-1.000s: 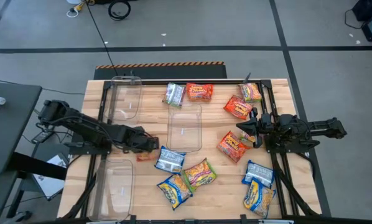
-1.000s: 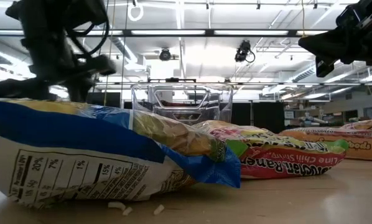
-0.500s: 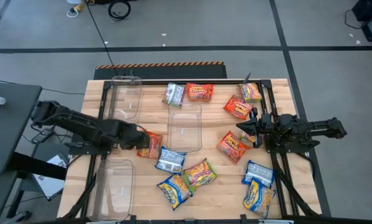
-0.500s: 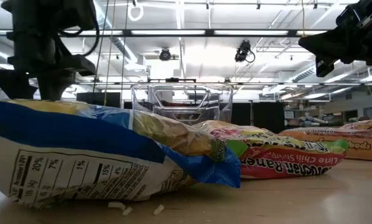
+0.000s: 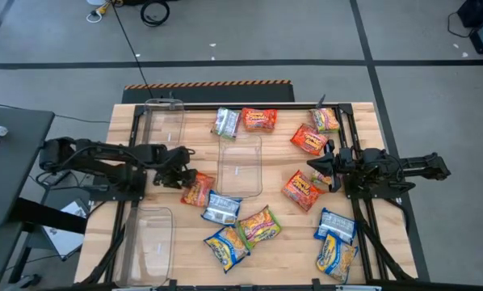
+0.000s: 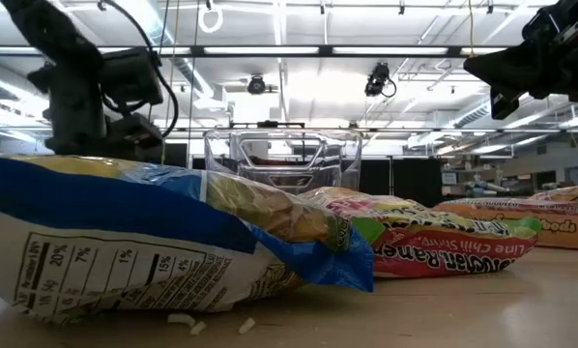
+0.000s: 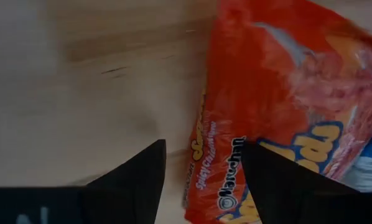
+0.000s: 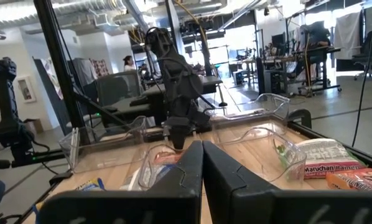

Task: Sort Maruchan noodles
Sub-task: Put the bottom left orange noodle pack into the top transparent bin

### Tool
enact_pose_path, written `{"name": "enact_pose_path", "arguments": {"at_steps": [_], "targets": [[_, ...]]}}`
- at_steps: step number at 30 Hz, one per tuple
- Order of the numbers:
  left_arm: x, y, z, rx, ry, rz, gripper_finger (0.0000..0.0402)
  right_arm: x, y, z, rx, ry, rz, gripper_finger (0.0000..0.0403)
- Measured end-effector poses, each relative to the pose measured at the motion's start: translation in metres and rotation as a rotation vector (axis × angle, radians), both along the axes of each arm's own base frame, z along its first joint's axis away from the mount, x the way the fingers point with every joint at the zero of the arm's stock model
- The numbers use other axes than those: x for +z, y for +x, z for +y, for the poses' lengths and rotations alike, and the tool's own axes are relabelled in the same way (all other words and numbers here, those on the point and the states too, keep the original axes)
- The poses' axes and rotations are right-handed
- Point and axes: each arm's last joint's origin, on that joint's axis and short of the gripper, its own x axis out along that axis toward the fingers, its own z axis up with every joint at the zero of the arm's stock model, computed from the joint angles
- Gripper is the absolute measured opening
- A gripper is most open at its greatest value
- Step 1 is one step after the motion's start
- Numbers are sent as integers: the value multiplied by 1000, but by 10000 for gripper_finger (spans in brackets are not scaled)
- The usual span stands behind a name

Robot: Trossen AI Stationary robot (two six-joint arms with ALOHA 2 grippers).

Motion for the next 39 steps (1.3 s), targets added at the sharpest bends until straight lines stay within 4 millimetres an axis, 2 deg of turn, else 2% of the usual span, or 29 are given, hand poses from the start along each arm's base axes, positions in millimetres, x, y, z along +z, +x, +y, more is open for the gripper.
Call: {"name": "enact_pose_path", "arguments": {"at_steps": [11,15,20,28,31,33,36,39], "targets": [[-3,4,1,-69,22,-124,215,0,0,0,0,0,1,14],[-3,5,-1,-82,36,-123,201,0,0,0,0,0,0,14],[-9,2,-8,-75,38,-122,145,0,0,0,0,0,1,14],[-5,10,-13,-95,49,-212,16,0,0,0,0,0,1,14],[7,17,-12,-125,36,-211,8,0,0,0,0,0,1,14],[23,22,-12,-163,43,-205,6,0,0,0,0,0,0,14],[54,27,-11,-249,75,-142,4,0,0,0,0,0,1,14],[95,30,-9,-336,146,-96,4,0,0,0,0,0,0,14]]}}
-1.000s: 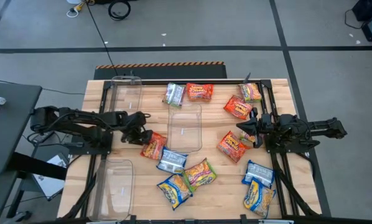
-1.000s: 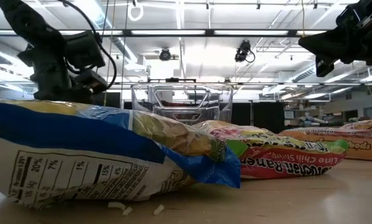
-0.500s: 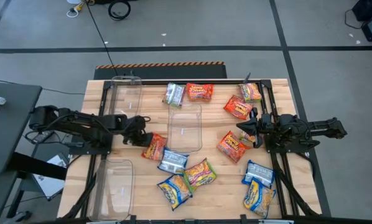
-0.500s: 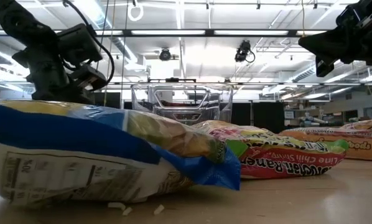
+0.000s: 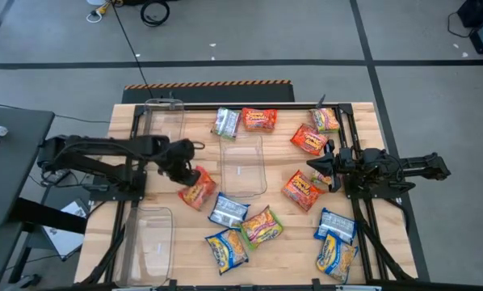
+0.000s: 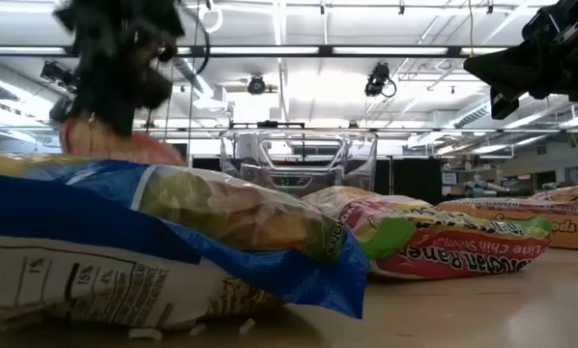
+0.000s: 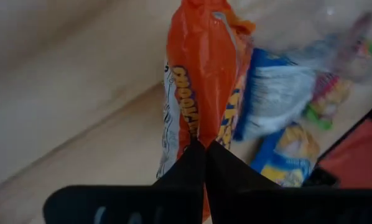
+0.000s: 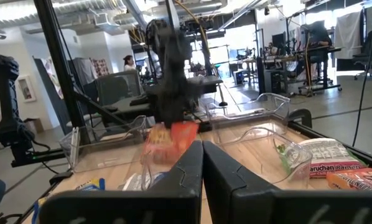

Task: Sort Maruchan noodles
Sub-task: Put the bottom left orange noodle pack into the top transparent bin

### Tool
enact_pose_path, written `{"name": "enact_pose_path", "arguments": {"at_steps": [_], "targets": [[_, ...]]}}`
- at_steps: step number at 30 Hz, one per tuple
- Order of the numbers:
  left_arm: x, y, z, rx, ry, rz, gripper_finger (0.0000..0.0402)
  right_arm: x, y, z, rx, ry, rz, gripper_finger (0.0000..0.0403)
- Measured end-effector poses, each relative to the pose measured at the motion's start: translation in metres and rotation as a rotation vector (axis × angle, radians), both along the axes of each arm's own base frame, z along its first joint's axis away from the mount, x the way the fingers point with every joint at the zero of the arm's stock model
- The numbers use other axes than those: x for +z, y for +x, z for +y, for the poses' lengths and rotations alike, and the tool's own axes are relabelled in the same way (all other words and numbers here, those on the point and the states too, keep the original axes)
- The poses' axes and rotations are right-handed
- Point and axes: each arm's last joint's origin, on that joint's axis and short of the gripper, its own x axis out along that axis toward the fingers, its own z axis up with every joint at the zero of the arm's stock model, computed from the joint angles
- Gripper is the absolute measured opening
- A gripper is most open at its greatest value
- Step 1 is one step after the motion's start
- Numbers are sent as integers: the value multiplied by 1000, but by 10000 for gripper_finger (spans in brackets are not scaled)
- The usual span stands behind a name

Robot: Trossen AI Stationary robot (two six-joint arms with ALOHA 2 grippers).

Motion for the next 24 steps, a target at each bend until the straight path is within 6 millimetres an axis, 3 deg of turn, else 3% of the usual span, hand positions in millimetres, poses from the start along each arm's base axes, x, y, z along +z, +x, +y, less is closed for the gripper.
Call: {"name": "enact_pose_path", "arguments": {"at_steps": [6,12,17,21,24], "targets": [[87,-3,3,-164,227,-44,3,0,0,0,0,0,-1,14],[146,-14,12,-310,724,-58,2,3,-1,0,-2,2,-36,14],[159,-22,26,-411,1044,109,2,12,-3,0,-1,7,-132,14],[153,-27,51,-478,1098,319,2,23,-6,-1,-24,16,-247,14],[148,-27,75,-526,1113,448,2,28,-8,-5,-154,96,-288,14]]}}
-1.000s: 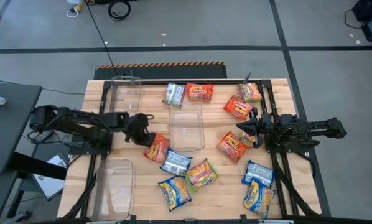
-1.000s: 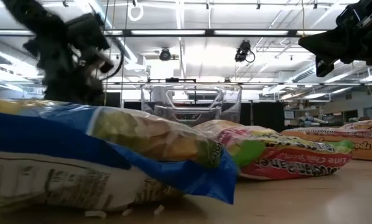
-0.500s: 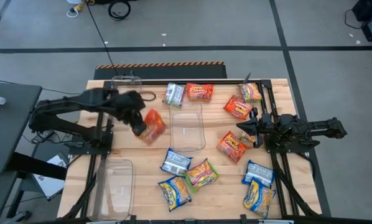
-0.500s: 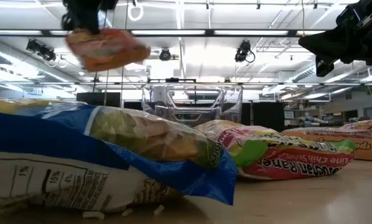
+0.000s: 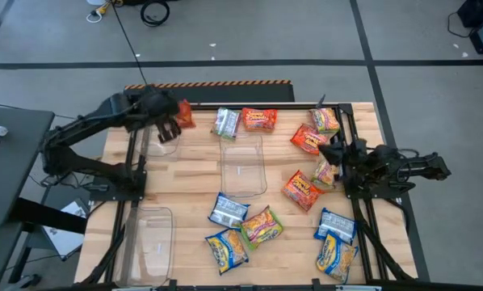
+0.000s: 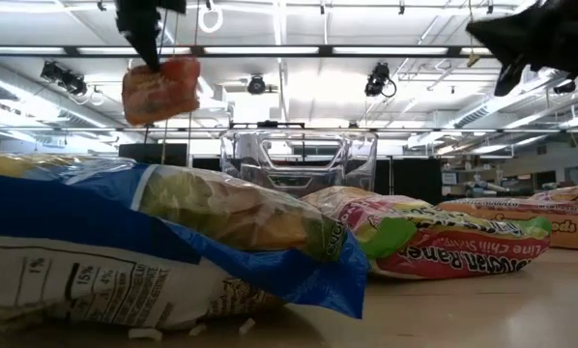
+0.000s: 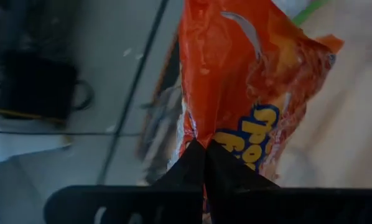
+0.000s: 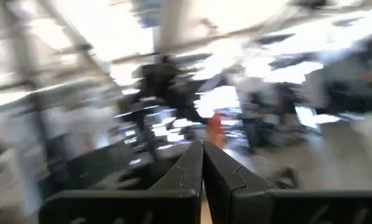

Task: Sort Maruchan noodles
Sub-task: Put the bottom left orange noodle pack into the top transparent bin

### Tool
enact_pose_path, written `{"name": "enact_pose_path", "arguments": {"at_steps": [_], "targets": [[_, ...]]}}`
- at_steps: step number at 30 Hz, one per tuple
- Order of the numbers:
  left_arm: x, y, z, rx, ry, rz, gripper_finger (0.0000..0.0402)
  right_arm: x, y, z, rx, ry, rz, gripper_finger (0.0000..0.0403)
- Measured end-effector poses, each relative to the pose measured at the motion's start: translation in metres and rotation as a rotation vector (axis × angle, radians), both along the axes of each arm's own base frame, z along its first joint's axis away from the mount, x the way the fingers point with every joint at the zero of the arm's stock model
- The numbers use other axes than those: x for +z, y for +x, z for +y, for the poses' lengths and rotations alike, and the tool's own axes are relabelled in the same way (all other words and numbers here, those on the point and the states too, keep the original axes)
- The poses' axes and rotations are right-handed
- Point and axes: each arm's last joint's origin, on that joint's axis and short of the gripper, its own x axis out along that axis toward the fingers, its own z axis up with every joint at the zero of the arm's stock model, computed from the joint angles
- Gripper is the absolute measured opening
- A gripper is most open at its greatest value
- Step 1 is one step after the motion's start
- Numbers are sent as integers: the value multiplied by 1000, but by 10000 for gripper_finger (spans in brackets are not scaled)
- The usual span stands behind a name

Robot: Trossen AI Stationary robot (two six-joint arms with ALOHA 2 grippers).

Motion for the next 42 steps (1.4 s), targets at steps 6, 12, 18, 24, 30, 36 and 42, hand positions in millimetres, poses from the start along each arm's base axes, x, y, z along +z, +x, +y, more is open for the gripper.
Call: {"name": "enact_pose_path", "arguments": {"at_steps": [6,12,18,24,30,36,42], "targets": [[-26,4,57,38,5,261,2,20,8,-3,-117,17,119,14],[-69,1,104,135,-7,389,2,54,38,-2,-178,-34,252,14],[-110,2,119,94,8,447,2,78,80,-2,-250,-38,369,14],[-150,-5,119,-8,-24,535,2,87,113,-2,-310,-32,433,21],[-166,-11,125,-19,16,510,2,79,133,-4,-314,39,474,52],[-166,-12,129,-5,37,494,4,78,150,-13,-272,87,571,116],[-166,-11,129,-9,29,468,12,84,165,-33,-274,94,804,170]]}}
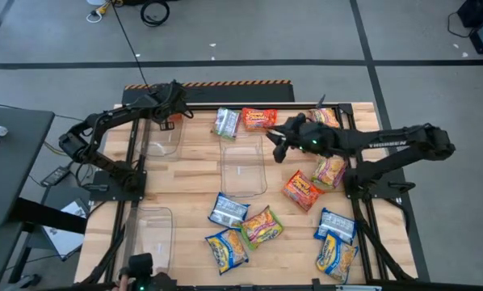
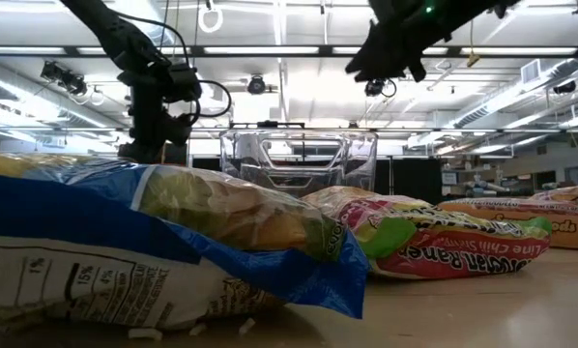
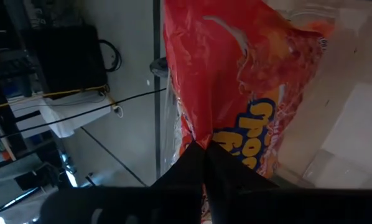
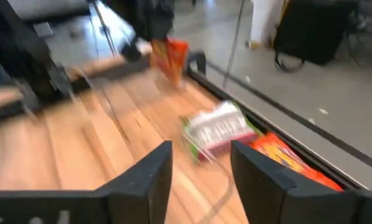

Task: Sort Maruchan noodles
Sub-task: Put the bottom left orange noodle pack into the top transparent bin, then put the top left orange noodle pack into the top transparent bin

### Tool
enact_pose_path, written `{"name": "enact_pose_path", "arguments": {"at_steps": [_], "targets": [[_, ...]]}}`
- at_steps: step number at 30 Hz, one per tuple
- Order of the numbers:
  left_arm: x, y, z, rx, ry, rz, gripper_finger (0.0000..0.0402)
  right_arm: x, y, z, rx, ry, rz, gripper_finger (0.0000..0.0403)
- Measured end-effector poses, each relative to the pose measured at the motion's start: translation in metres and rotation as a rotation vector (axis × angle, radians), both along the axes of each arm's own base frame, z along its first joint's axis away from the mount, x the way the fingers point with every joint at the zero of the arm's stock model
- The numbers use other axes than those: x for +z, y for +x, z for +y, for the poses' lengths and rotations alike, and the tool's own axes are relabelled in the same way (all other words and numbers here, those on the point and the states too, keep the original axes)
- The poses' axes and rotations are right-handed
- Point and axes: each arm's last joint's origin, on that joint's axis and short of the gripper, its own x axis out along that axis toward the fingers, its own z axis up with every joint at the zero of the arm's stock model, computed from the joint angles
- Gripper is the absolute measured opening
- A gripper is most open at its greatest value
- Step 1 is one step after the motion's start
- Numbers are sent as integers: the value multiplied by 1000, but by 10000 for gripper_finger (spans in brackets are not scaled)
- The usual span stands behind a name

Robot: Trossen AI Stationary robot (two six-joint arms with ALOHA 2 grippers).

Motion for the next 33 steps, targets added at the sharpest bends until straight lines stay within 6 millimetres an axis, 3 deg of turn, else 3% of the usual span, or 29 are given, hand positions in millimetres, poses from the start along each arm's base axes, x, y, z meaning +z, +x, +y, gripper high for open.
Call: {"name": "enact_pose_path", "arguments": {"at_steps": [4,15,21,26,33], "targets": [[-4,0,1,24,35,-29,33,6,6,-10,2,-33,106,190],[-5,0,1,84,122,3,59,7,4,-25,-1,-36,148,199],[13,7,0,125,182,49,60,0,-8,-58,-27,107,174,201],[34,10,-3,216,178,-17,60,-20,-10,-93,46,114,298,201],[78,13,-23,410,35,-250,60,-72,6,-129,135,28,520,198]]}}
